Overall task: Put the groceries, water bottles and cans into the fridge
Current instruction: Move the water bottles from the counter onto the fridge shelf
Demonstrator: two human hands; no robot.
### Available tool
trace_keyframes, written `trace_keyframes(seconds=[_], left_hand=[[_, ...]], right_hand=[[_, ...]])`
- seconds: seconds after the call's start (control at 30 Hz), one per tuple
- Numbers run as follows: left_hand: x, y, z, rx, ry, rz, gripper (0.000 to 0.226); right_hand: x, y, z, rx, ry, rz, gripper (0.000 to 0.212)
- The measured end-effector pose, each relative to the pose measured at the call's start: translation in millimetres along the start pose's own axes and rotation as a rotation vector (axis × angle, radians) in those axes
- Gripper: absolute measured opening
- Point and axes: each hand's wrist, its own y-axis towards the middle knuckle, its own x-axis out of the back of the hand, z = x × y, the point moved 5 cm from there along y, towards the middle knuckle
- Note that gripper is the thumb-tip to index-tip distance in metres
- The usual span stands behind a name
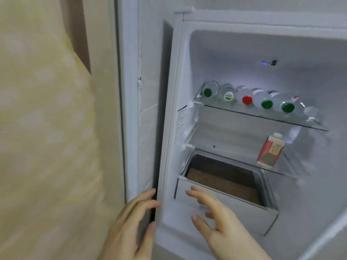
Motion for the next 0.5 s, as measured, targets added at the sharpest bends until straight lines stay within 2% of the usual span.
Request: trace_keyframes(seconds=[0.1,0.3,0.5], left_hand=[[20,-49,16,0.093,0.075,-0.016,0.034],[45,-142,43,0.392,0.227,-0.039,0.041],[70,-236,35,0.680,0.370,-0.183,0.052]], right_hand=[[-36,-10,12,-0.003,-0.075,0.242,0.046],[-84,-10,58,0.163,-0.136,0.513,0.049],[-154,-3,84,0.527,-0.120,0.852,0.052]])
